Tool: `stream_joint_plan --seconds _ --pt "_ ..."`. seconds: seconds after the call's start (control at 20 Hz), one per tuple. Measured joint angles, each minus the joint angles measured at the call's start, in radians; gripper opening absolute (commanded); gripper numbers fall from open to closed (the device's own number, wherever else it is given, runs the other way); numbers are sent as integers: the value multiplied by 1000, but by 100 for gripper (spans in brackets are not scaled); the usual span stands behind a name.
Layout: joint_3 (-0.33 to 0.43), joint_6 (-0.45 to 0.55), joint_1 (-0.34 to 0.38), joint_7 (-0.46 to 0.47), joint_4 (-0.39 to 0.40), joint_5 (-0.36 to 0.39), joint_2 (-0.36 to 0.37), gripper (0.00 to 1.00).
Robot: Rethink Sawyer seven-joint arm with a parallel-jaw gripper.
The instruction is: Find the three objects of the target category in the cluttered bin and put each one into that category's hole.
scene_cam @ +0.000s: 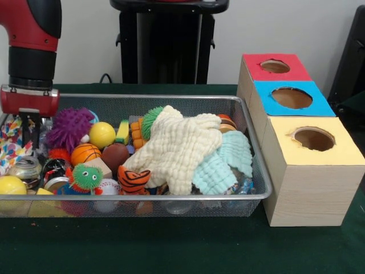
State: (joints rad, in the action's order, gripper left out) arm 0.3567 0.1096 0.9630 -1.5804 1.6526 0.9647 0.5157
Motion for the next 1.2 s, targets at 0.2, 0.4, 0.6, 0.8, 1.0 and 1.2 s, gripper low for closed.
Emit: stream_joint_plan --seconds 0.2,0.4,0.6,0.8,1.0,1.2 --pt "-30 0 -38 0 -10 0 -1 0" --pt "-117 0 -158 0 -41 0 -13 0" --pt "-217 0 -317 -1 -90 -7 -45 0" --pt "-317 1 -470 -9 -149 -47 -81 0" --pt "-411 10 -579 -34 -182 -112 -106 0" --pt "-468 25 -631 -56 -186 -174 -113 0"
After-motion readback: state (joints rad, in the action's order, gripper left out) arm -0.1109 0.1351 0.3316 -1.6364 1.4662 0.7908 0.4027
